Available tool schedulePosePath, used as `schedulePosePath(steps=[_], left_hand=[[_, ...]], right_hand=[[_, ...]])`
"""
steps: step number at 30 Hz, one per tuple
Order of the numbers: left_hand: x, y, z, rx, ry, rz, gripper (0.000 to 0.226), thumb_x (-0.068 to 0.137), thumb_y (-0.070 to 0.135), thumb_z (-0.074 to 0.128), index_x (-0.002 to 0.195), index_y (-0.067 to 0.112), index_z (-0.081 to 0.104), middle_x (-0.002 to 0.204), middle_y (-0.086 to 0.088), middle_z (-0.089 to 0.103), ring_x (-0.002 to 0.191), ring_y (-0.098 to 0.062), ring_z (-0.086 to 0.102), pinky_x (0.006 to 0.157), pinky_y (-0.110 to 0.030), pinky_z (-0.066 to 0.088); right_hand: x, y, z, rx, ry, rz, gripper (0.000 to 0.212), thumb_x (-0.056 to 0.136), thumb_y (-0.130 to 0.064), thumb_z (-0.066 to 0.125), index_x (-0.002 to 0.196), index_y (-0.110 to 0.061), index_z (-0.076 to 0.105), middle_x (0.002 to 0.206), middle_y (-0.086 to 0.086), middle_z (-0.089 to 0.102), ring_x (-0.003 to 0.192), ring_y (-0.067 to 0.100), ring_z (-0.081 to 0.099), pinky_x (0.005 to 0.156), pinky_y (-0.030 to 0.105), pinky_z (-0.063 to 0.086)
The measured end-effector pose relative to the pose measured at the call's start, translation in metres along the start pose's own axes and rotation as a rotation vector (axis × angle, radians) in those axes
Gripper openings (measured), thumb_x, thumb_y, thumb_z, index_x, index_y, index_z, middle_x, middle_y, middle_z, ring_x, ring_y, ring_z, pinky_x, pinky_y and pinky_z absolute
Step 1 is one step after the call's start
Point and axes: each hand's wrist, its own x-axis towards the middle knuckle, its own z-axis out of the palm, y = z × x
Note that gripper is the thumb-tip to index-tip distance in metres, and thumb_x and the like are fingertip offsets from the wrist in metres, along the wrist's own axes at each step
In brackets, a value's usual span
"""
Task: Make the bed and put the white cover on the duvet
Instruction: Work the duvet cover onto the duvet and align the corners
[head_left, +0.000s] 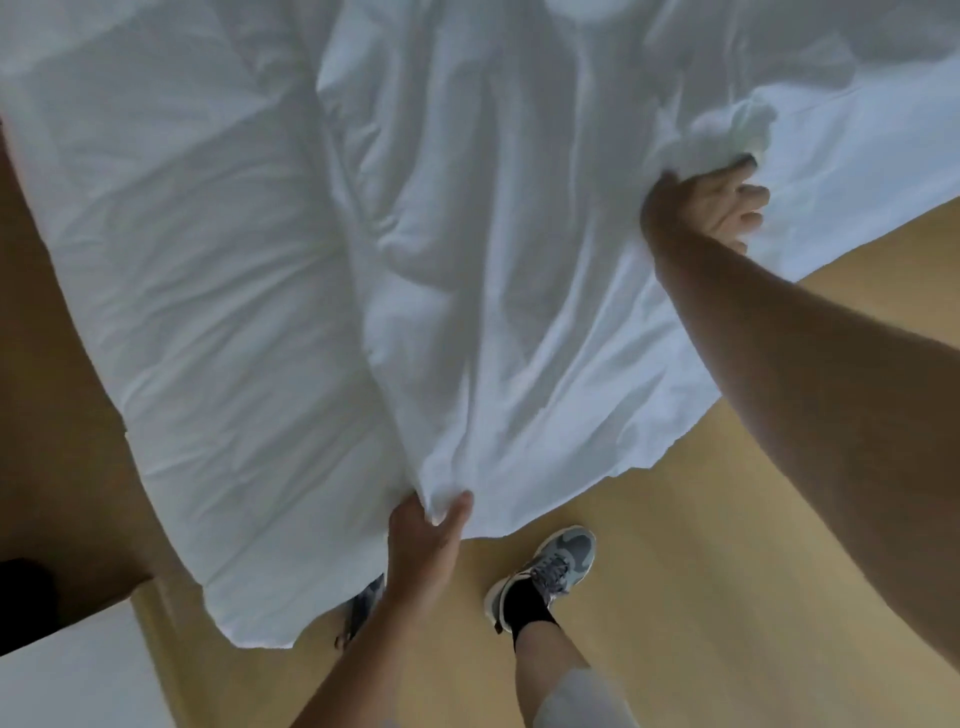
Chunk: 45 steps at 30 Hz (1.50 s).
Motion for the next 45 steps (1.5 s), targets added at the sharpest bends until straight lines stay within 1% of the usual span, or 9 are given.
schedulePosePath(steps=[3, 9, 14, 20, 27, 31, 38, 42, 45], left_hand=[[0.006, 0.000, -0.005, 0.170, -0.089, 0.243, 0.016, 0.077, 0.037, 0.063, 0.079, 0.021, 0.061, 0.064, 0.005, 0.063, 0.059, -0.008, 0.062, 0.055, -0.020, 0.046], [0.002, 0.006, -0.017, -0.074, -0.174, 0.145, 0.022, 0.077, 0.025, 0.058, 0.057, 0.019, 0.050, 0.047, 0.010, 0.048, 0.045, -0.007, 0.043, 0.050, -0.020, 0.037], [-0.005, -0.022, -0.042, -0.668, -0.067, -0.244, 0.027, 0.077, 0.031, 0.074, 0.097, 0.014, 0.068, 0.093, 0.003, 0.075, 0.095, -0.020, 0.069, 0.092, -0.034, 0.053], [-0.011, -0.039, -0.102, -0.672, -0.163, -0.257, 0.011, 0.101, 0.008, 0.057, 0.096, 0.018, 0.057, 0.068, 0.025, 0.059, 0.067, 0.012, 0.059, 0.069, -0.008, 0.045], [-0.025, -0.095, -0.130, -0.745, -0.266, -0.279, 0.017, 0.080, 0.011, 0.065, 0.098, 0.011, 0.063, 0.097, -0.003, 0.069, 0.099, -0.021, 0.064, 0.090, -0.029, 0.047], [-0.015, -0.108, -0.149, -0.523, -0.266, -0.177, 0.023, 0.076, 0.014, 0.062, 0.098, 0.013, 0.070, 0.106, -0.007, 0.071, 0.105, -0.029, 0.064, 0.097, -0.045, 0.050], [0.005, -0.056, -0.137, 0.026, -0.464, 0.162, 0.028, 0.068, 0.026, 0.068, 0.095, 0.025, 0.065, 0.096, 0.010, 0.069, 0.092, -0.007, 0.065, 0.084, -0.027, 0.053], [0.021, -0.029, -0.115, 0.632, -0.747, 0.528, 0.017, 0.067, 0.018, 0.064, 0.074, 0.017, 0.049, 0.066, 0.005, 0.044, 0.060, -0.011, 0.049, 0.053, -0.022, 0.036], [0.036, -0.037, -0.103, 1.041, -0.650, 0.742, 0.017, 0.074, 0.003, 0.063, 0.090, 0.007, 0.059, 0.084, -0.009, 0.057, 0.089, -0.027, 0.064, 0.071, -0.025, 0.046]], right_hand=[[-0.083, 0.037, 0.001, 0.054, -0.030, -0.287, 0.060, 0.085, -0.053, 0.069, 0.127, -0.015, 0.052, 0.129, 0.008, 0.052, 0.123, 0.031, 0.049, 0.098, 0.039, 0.039], [-0.207, 0.084, 0.048, 0.094, -0.640, 0.171, 0.090, 0.084, -0.078, 0.047, 0.130, -0.002, 0.059, 0.126, 0.015, 0.062, 0.116, 0.037, 0.061, 0.099, 0.046, 0.053], [-0.258, 0.058, 0.052, 0.146, -0.481, 0.055, 0.041, 0.105, -0.026, 0.033, 0.124, -0.004, 0.062, 0.130, 0.015, 0.062, 0.123, 0.035, 0.056, 0.106, 0.037, 0.045], [-0.268, 0.059, 0.053, 0.238, -0.302, 0.124, 0.054, 0.110, -0.038, 0.026, 0.129, 0.001, 0.058, 0.133, 0.016, 0.063, 0.127, 0.034, 0.056, 0.106, 0.035, 0.040], [-0.256, 0.058, 0.035, 0.140, -0.231, 0.002, 0.051, 0.111, -0.029, 0.017, 0.142, 0.000, 0.045, 0.143, 0.021, 0.052, 0.132, 0.035, 0.049, 0.109, 0.037, 0.037], [-0.250, 0.058, 0.034, 0.188, -0.139, 0.021, 0.057, 0.110, -0.039, 0.024, 0.130, 0.004, 0.056, 0.133, 0.023, 0.061, 0.126, 0.038, 0.055, 0.109, 0.039, 0.040], [-0.301, 0.078, 0.066, 0.301, -0.414, 0.261, 0.081, 0.092, -0.072, 0.044, 0.132, -0.003, 0.057, 0.127, 0.014, 0.064, 0.119, 0.037, 0.060, 0.103, 0.043, 0.049], [-0.311, 0.073, 0.077, 0.306, -0.361, 0.152, 0.051, 0.107, -0.040, 0.033, 0.129, -0.001, 0.057, 0.129, 0.017, 0.062, 0.122, 0.037, 0.056, 0.104, 0.039, 0.045], [-0.301, 0.069, 0.071, 0.298, -0.323, 0.066, 0.047, 0.109, -0.032, 0.028, 0.131, -0.001, 0.056, 0.131, 0.017, 0.060, 0.123, 0.036, 0.056, 0.104, 0.038, 0.044]])
